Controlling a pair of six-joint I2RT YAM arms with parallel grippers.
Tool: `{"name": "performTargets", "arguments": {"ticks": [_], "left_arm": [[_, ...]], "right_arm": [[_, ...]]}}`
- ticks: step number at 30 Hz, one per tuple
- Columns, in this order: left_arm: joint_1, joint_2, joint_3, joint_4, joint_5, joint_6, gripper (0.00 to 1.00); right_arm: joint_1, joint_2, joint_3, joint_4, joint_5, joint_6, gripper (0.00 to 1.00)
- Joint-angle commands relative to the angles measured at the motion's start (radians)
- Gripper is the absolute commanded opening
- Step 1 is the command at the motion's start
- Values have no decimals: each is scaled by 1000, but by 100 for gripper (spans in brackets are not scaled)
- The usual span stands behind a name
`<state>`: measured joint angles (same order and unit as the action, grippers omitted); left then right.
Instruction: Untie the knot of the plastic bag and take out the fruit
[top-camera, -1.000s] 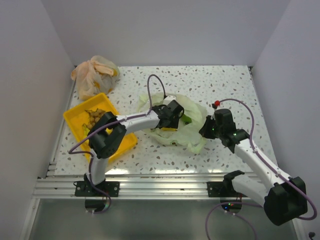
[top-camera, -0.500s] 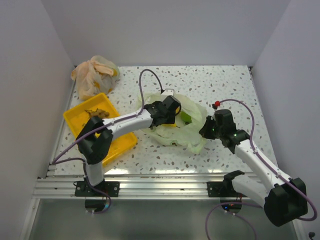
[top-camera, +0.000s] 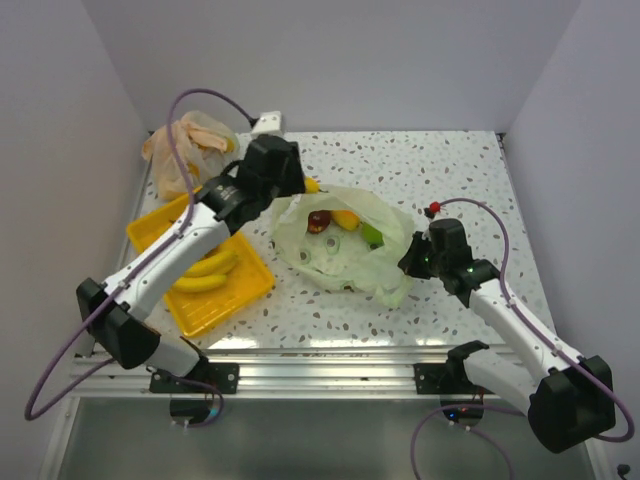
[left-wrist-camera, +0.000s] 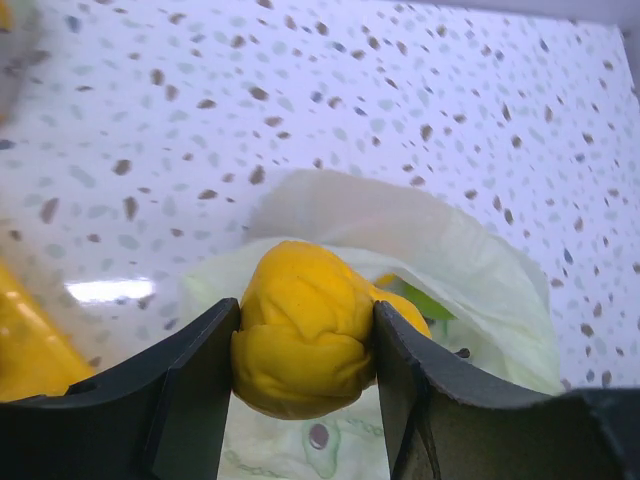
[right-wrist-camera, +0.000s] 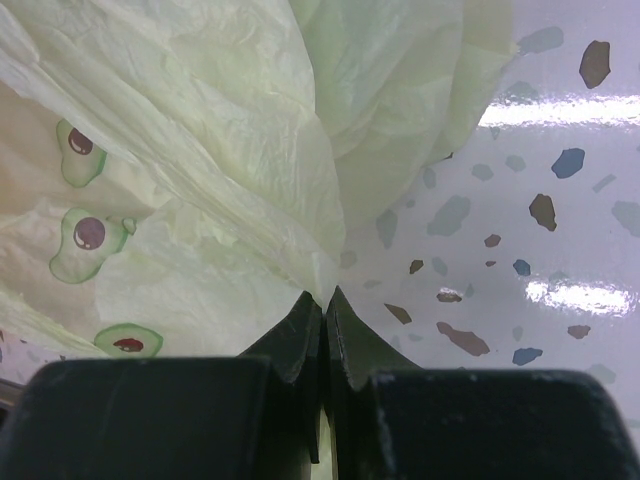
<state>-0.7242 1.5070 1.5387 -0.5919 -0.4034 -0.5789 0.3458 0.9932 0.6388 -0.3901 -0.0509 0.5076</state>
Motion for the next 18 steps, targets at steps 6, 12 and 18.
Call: {"name": "performTargets", "arguments": {"ticks": [6, 12, 18], "left_arm": [[465, -224, -248, -57, -57, 89, 32], [854, -301, -469, 66, -6, 116, 31], [1092, -245, -566, 173, 121, -7, 37]], "right_arm": [[-4, -21, -4, 5, -9, 0, 0], [-4, -7, -7, 14, -17, 0, 0], [-4, 12, -1, 11, -24, -6, 0]]}}
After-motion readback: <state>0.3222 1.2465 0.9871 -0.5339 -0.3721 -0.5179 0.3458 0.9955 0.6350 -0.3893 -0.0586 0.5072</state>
